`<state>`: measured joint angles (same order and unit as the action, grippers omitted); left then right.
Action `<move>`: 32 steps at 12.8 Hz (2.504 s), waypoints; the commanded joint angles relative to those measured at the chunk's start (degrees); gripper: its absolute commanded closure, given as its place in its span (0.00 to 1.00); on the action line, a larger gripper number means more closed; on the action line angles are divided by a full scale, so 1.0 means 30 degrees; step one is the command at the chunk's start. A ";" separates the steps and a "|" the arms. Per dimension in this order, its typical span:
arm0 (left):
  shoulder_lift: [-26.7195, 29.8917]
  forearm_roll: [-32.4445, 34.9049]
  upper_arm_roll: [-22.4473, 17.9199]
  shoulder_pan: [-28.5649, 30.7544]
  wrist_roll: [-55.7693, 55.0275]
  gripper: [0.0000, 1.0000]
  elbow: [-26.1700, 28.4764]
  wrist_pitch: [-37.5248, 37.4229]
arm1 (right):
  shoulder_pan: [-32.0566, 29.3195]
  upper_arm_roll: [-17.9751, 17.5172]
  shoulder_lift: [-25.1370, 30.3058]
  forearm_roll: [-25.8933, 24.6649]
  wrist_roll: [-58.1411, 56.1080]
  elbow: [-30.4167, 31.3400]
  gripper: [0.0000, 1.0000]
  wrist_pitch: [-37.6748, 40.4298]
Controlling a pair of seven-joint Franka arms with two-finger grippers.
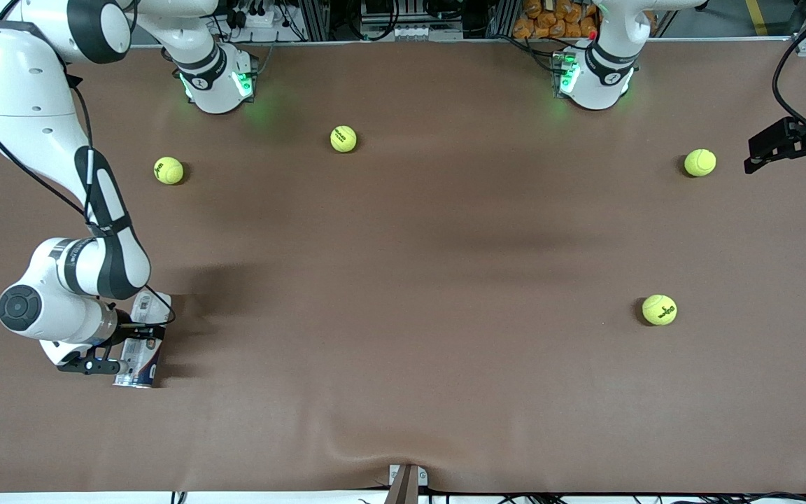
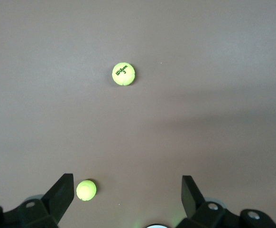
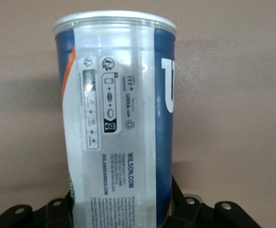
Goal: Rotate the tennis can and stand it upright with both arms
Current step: 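Lift the can off the table with the right gripper, then carry the can to the table's middle with the right gripper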
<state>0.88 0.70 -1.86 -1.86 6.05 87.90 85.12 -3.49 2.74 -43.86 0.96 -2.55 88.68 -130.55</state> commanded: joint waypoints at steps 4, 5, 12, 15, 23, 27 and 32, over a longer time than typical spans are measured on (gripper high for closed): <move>0.0087 -0.0263 0.0006 0.0123 0.0123 0.00 -0.0090 0.0014 | 0.0168 -0.0034 0.0323 -0.0173 -0.1171 -0.0410 0.34 0.0156; 0.0087 -0.0263 0.0006 0.0123 0.0123 0.00 -0.0090 0.0014 | 0.0343 -0.0034 0.0615 -0.0202 -0.1463 -0.0410 0.34 0.0185; 0.0058 -0.0263 -0.0023 0.0123 0.0123 0.00 -0.0090 0.0014 | 0.2624 -0.0034 0.2342 -0.0261 -0.2637 -0.0908 0.34 0.1618; 0.0058 -0.0263 -0.0023 0.0123 0.0123 0.00 -0.0090 0.0014 | 0.4644 -0.0034 0.3863 -0.0261 -0.2667 -0.0908 0.35 0.3310; 0.0058 -0.0263 -0.0053 0.0123 0.0123 0.00 -0.0119 0.0014 | 1.1700 -0.0034 0.5161 -0.0173 -0.9170 -0.1464 0.33 0.5342; 0.0058 -0.0263 -0.0053 0.0123 0.0123 0.00 -0.0090 0.0014 | 1.5545 -0.0004 0.3493 -0.0759 -0.9607 -0.1903 0.33 0.4441; 0.0058 -0.0263 -0.0053 0.0123 0.0153 0.00 -0.0090 0.0014 | 1.7452 -0.0005 0.1997 -0.0876 -1.2827 -0.1875 0.33 0.1679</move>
<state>0.88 0.70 -2.08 -1.74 6.05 87.86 85.13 47.52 2.03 -36.72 -0.27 -37.27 84.52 -125.62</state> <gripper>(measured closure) 0.000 0.326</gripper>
